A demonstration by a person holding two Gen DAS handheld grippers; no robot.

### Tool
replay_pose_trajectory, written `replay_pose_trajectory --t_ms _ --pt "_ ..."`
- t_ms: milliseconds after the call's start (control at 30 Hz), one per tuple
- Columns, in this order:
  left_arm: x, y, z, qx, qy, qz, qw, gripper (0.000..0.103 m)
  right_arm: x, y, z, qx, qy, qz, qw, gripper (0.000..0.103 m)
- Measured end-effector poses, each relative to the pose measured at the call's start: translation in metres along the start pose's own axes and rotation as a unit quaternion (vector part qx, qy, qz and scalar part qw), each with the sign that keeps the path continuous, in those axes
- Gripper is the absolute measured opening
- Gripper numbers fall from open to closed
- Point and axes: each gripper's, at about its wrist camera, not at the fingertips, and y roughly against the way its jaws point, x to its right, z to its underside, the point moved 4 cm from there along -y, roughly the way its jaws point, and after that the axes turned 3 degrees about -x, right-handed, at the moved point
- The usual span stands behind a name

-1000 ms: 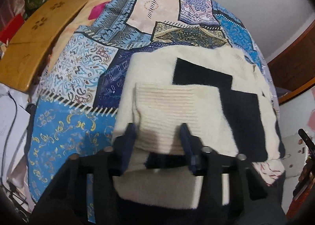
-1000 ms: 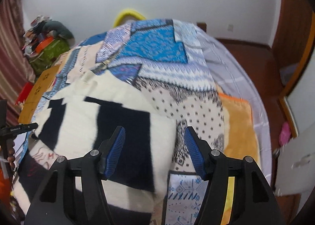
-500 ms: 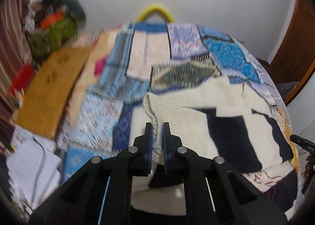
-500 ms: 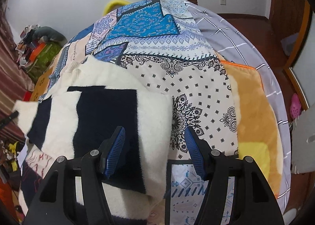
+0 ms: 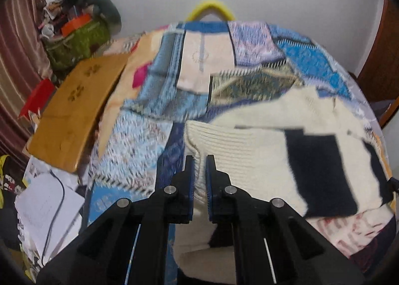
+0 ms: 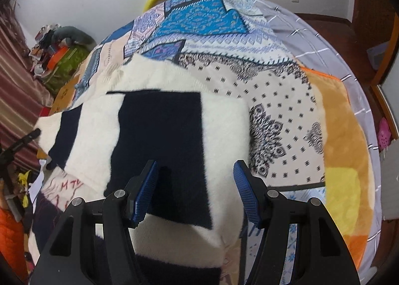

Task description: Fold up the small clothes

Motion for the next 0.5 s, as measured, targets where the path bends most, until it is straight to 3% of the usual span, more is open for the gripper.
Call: replay_pose_trajectory --t_ms 133,400,500 --pt "-0.001 -0.014 0.013 -0.024 -0.001 0.002 0.9997 0.009 -0.001 -0.007 0.004 -0.009 -0.002 0.002 1.0 0.059" --pt "0.005 -0.025 0.023 -0.047 -0.02 -0.006 0.9987 0.011 -0.001 -0.007 0.009 -0.015 -0.012 0.003 1.0 0.07" --pt "0.005 -0.024 0.025 -0.053 -0.022 -0.006 0.9984 0.018 -0.001 -0.005 0.01 -0.018 -0.016 0.002 1.0 0.071"
